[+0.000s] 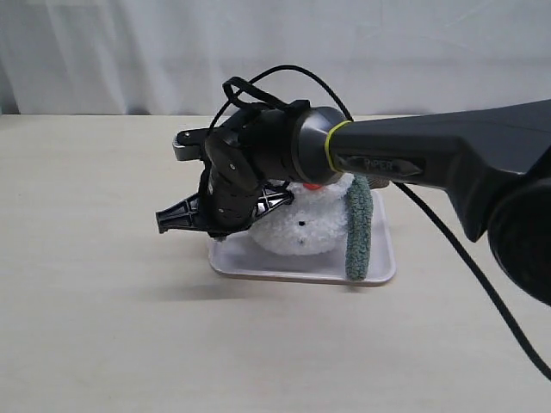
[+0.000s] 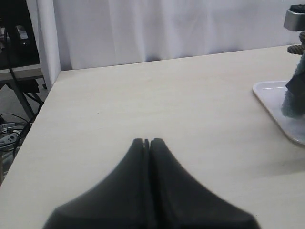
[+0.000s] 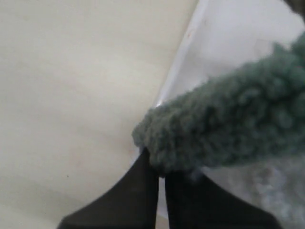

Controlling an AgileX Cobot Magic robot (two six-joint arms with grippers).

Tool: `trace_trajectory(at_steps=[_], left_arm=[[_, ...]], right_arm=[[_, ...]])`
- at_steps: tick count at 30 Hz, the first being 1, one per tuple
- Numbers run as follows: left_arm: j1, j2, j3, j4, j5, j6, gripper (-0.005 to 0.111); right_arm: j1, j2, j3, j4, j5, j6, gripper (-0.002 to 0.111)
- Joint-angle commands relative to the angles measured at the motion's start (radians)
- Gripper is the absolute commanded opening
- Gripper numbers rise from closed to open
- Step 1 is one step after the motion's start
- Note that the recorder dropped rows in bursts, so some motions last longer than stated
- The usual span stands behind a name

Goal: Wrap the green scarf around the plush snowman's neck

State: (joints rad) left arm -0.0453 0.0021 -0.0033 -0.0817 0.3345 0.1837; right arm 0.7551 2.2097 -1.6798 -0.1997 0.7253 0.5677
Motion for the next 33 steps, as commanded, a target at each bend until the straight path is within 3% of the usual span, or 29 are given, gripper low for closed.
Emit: trace_trajectory(at_steps=[1, 6, 11, 33], left_arm=[[0.003, -0.002, 0.003, 0.002, -0.012, -0.003, 0.0], [0.003, -0.002, 0.003, 0.002, -0.012, -0.003, 0.0], [0.003, -0.002, 0.003, 0.002, -0.012, -0.003, 0.0], [0.003, -0.002, 0.003, 0.0, -0.01, -0.003, 0.0]], right_arm=[[0.013, -0.074, -0.017, -0.032, 0.155, -0.1, 0.004], [0.013, -0.174, -0.02, -0.093, 0.375, -0.19, 0.004], [0.015, -0.224, -0.02, -0.064, 0.486, -0.28, 0.004], [0.062, -0.099, -0.012, -0.06, 0.496, -0.448, 0.004]])
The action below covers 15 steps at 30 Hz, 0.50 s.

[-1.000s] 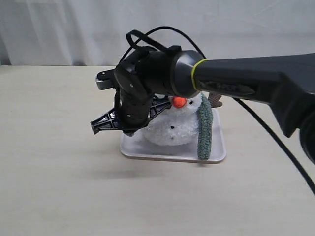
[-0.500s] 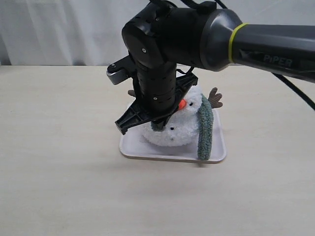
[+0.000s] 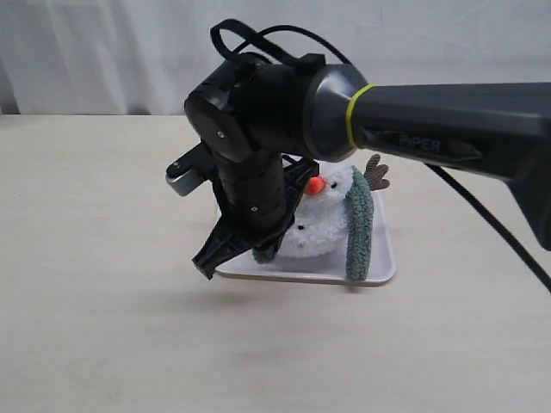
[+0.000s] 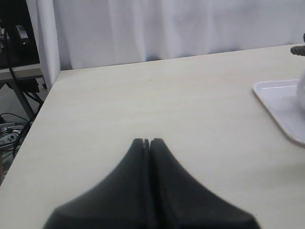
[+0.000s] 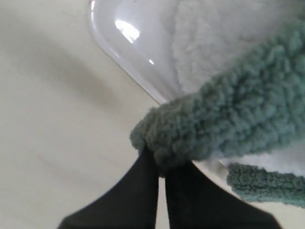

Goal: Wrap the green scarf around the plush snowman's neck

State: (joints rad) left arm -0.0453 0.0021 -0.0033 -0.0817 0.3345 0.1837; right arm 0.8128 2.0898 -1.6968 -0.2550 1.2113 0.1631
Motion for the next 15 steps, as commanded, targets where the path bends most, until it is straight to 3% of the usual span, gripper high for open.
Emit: trace_trajectory(at_steps=[1, 11, 15], left_arm=[[0.003, -0.002, 0.003, 0.0, -0.01, -0.003, 0.0], [0.003, -0.002, 0.003, 0.0, -0.01, -0.003, 0.0], [0.003, -0.002, 0.003, 0.0, -0.01, -0.003, 0.0]], right_arm=[[0.003, 0.023, 0.011, -0.013, 0.01, -0.043, 0.004], [0.003, 0.027, 0.039, -0.088, 0.01, -0.093, 0.004], [0.003, 0.027, 0.039, -0.008, 0.01, -0.176, 0.009]])
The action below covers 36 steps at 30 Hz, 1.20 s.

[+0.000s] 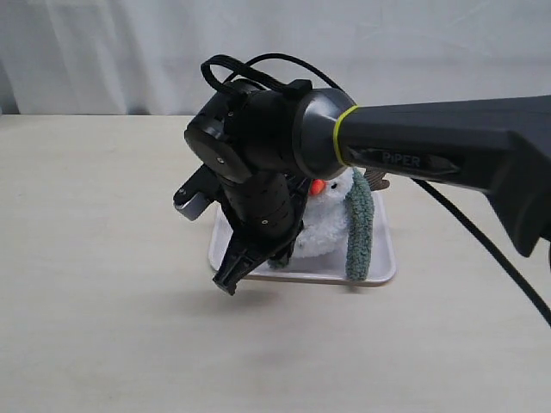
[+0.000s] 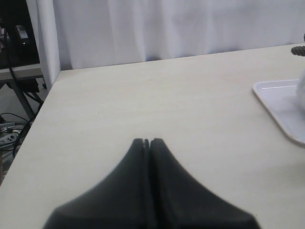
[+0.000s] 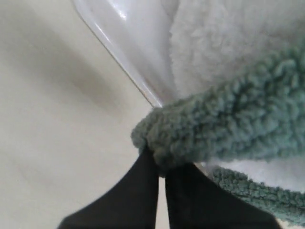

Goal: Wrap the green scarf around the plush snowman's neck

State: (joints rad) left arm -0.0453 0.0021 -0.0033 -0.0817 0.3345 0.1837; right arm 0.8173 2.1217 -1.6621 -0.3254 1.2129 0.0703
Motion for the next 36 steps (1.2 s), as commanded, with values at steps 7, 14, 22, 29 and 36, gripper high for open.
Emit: trace_trajectory(at_steps=[7, 14, 22, 29, 36], left_arm=[[0.003, -0.002, 0.003, 0.0, -0.01, -0.003, 0.0], [0.003, -0.002, 0.003, 0.002, -0.011, -0.003, 0.0], [0.003, -0.002, 0.003, 0.002, -0.011, -0.003, 0.0], [0.003, -0.002, 0.003, 0.002, -0.011, -0.003, 0.0], [0.003, -0.002, 0.003, 0.002, -0.011, -0.003, 0.0]], right_arm=[[-0.002, -0.02, 0.002, 0.114, 0.008, -0.141, 0.044], [-0.002, -0.093, 0.002, 0.167, 0.008, -0.126, 0.067], [-0.002, -0.189, -0.023, 0.169, 0.008, -0.108, 0.062], [-0.002, -0.261, -0.106, 0.117, 0.008, -0.106, 0.025], [-0.003, -0.24, -0.116, -0.056, -0.087, 0.068, 0.004]])
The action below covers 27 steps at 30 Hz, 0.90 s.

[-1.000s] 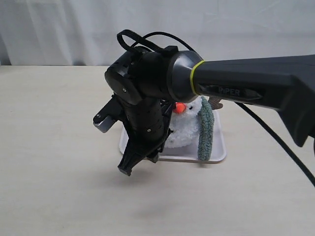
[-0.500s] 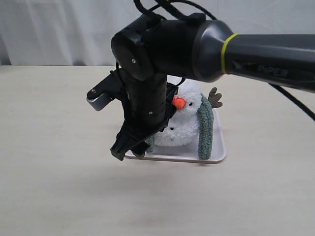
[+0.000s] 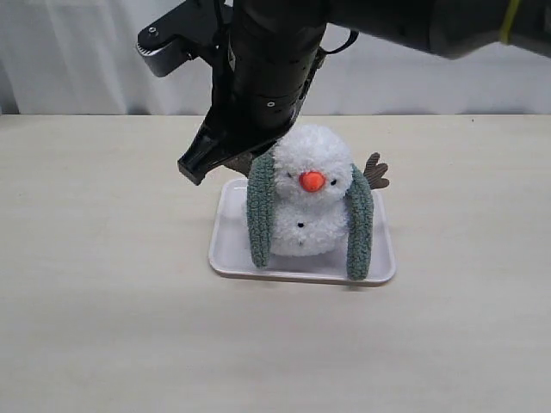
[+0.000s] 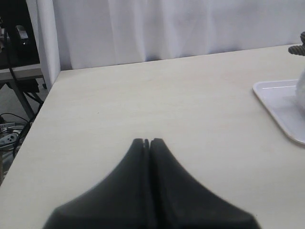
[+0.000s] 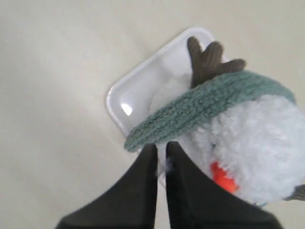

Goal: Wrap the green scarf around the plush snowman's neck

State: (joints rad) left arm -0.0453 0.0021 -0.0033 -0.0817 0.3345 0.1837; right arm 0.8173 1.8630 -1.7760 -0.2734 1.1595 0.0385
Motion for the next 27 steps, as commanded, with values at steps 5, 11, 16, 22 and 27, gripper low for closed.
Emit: trace_trajectory(at_steps=[5, 11, 16, 22, 27], left_arm=[[0.003, -0.002, 0.003, 0.002, -0.011, -0.003, 0.0], [0.003, -0.002, 0.003, -0.003, -0.011, -0.003, 0.0], [0.003, -0.002, 0.003, -0.003, -0.011, -0.003, 0.0], [0.003, -0.002, 0.003, -0.003, -0.011, -0.003, 0.0], [0.003, -0.002, 0.003, -0.003, -0.011, -0.003, 0.0]], right_arm=[[-0.028, 0.086, -0.032, -0.187, -0.034, 0.223, 0.004], [-0.113, 0.188, -0.135, -0.095, -0.009, 0.239, 0.004], [-0.133, 0.239, -0.166, -0.078, -0.022, 0.221, 0.004], [-0.131, 0.283, -0.166, -0.066, -0.038, 0.207, 0.004], [-0.131, 0.317, -0.166, 0.025, -0.02, 0.125, 0.004]])
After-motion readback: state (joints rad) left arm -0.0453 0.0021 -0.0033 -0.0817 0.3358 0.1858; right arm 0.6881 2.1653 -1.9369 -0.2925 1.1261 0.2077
